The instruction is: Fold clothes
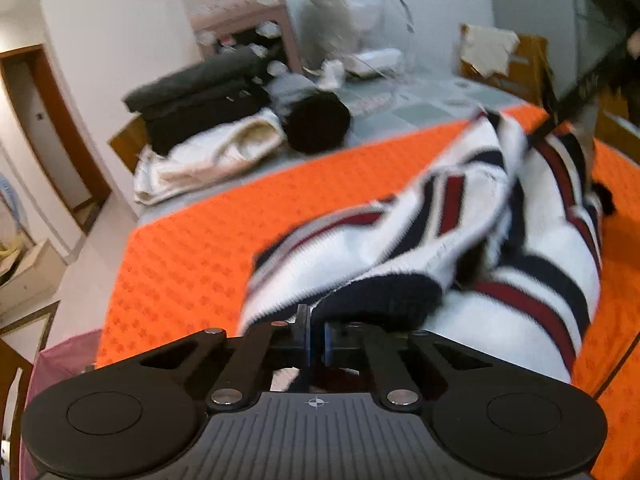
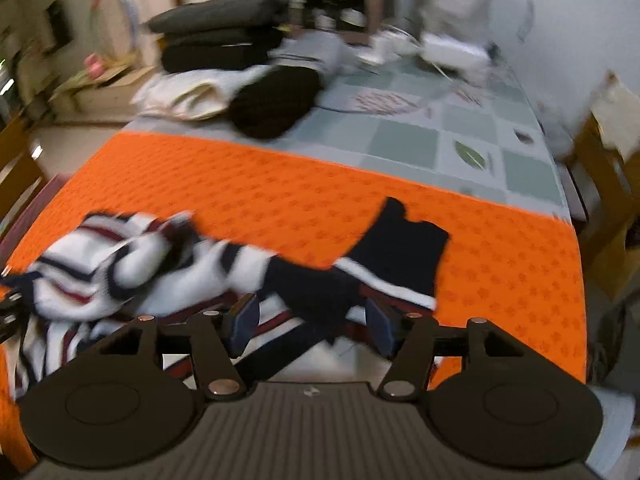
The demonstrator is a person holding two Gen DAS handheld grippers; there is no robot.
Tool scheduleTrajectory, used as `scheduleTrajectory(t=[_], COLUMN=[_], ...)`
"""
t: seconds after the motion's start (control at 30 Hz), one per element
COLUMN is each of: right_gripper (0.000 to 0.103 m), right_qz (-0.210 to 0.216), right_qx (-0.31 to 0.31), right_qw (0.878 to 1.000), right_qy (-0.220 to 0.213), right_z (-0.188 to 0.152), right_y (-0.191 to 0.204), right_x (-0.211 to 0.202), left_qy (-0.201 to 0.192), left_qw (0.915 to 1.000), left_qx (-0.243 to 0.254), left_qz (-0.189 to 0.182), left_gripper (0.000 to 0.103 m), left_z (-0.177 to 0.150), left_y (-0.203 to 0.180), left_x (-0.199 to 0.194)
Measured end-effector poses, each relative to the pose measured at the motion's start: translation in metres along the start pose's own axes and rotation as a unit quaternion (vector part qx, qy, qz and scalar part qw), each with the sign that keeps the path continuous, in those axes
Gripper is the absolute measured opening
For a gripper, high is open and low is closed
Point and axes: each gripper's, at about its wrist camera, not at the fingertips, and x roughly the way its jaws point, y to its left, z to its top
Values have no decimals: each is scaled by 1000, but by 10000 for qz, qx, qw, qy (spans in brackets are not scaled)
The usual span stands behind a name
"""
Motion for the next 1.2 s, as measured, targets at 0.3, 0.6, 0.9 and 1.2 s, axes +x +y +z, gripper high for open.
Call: scheduleTrajectory(t=[0.3, 0.6, 0.9, 1.2], right_gripper=[8, 6, 6, 6], right_qz=[737, 1098, 2002, 3784], right_qx=[489, -45, -390, -523], right_qw=[9960, 9828, 9454, 9003], right_qy=[-128, -1482, -2541, -2087], right_z=[20, 52, 70, 52], right_y=[-12, 21, 52, 122], right_x=[-11, -125, -256, -275], left_qy=[-820, -2368, -3609, -4003], left_qw=[9867, 9379, 8845, 8520], left_qx=[-1054, -1913, -1803, -1202], left_qz=[924, 1661, 2342, 3152], left_gripper=[6, 6, 6, 6], left_z=[52, 116, 156, 210], left_y=[53, 119, 184, 231], left_x=[-39, -140, -258, -323])
